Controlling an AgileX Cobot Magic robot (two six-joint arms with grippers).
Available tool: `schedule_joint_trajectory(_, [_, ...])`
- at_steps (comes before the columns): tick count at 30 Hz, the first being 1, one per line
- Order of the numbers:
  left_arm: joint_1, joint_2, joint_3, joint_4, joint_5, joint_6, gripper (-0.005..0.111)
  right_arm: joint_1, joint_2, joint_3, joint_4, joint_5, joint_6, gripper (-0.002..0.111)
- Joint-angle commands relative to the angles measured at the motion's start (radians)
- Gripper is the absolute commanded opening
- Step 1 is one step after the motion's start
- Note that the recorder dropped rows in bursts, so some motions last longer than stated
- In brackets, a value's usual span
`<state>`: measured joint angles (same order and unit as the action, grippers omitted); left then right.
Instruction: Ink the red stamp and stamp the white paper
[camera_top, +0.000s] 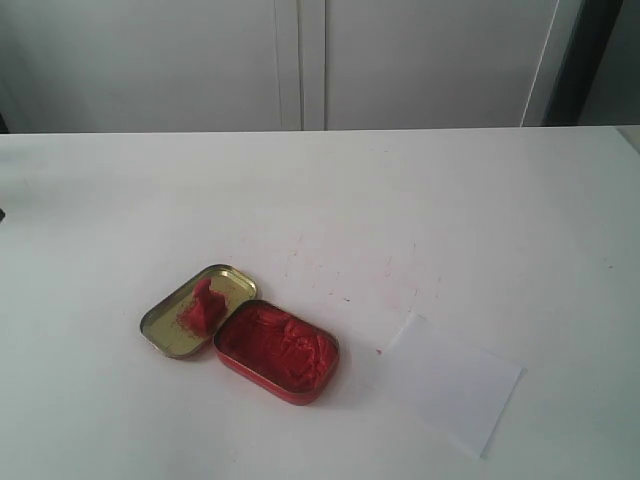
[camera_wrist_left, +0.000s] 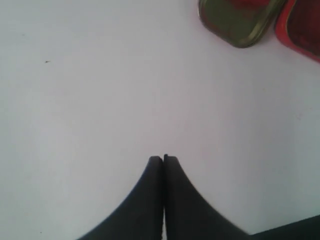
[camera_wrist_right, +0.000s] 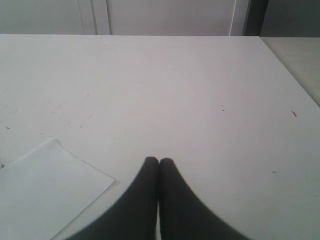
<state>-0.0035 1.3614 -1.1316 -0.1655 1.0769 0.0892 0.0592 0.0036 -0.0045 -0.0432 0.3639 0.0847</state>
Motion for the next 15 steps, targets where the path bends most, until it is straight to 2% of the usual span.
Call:
schedule_joint_trajectory(1, [-0.034, 0.049, -0.015, -0.039, -0.039, 0.024, 0.000, 0.001, -0.004, 0.004, -0.006, -0.014, 0.000, 0.000])
schedule_joint_trajectory(8, [-0.154, 0.122, -0.059, -0.035, -0.089, 0.009, 0.000, 0.001, -0.004, 0.004, -0.006, -0.014, 0.000, 0.000])
schedule_joint_trajectory(15, [-0.258, 0.203, -0.154, 0.010, -0.099, -0.089, 0.000, 0.001, -0.004, 0.004, -0.006, -0.014, 0.000, 0.000])
